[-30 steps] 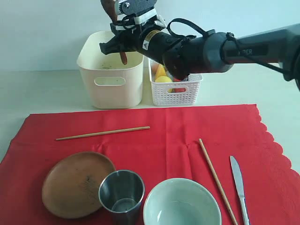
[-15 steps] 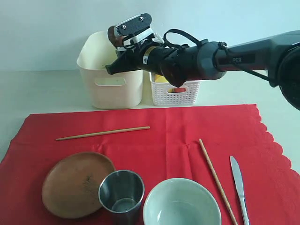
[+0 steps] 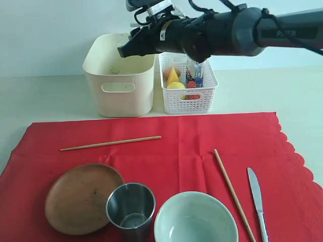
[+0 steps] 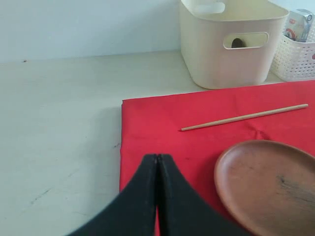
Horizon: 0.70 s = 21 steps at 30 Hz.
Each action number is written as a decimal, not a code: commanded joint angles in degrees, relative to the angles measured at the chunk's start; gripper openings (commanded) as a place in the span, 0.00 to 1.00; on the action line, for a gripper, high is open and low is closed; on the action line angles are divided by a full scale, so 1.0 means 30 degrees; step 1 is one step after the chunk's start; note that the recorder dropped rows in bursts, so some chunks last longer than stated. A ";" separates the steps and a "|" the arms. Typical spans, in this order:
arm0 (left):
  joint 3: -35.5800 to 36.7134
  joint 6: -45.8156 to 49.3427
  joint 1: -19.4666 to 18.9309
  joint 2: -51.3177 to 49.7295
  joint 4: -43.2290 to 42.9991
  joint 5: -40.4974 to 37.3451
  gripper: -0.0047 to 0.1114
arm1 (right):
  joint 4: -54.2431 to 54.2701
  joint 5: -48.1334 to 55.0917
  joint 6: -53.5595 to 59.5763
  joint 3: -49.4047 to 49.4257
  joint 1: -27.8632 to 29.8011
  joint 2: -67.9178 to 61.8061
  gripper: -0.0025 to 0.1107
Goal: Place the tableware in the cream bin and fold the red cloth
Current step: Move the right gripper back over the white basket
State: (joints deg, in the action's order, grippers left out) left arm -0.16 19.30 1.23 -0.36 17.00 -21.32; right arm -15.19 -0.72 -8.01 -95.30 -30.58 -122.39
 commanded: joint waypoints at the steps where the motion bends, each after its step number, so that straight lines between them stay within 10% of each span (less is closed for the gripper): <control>1: 0.0054 -0.0033 -0.0053 0.0121 0.0047 0.0074 0.04 | -0.0005 0.3469 0.0065 -0.0154 -0.0018 0.1551 0.42; 21: 0.0054 -0.0033 -0.0053 0.0121 0.0047 0.0074 0.04 | 0.2037 2.0939 0.4267 0.0082 0.0722 0.5020 0.42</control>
State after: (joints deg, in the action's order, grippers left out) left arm -0.16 19.30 1.23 -0.36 17.00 -21.32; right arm -12.20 58.31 3.79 -95.30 -29.78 -107.94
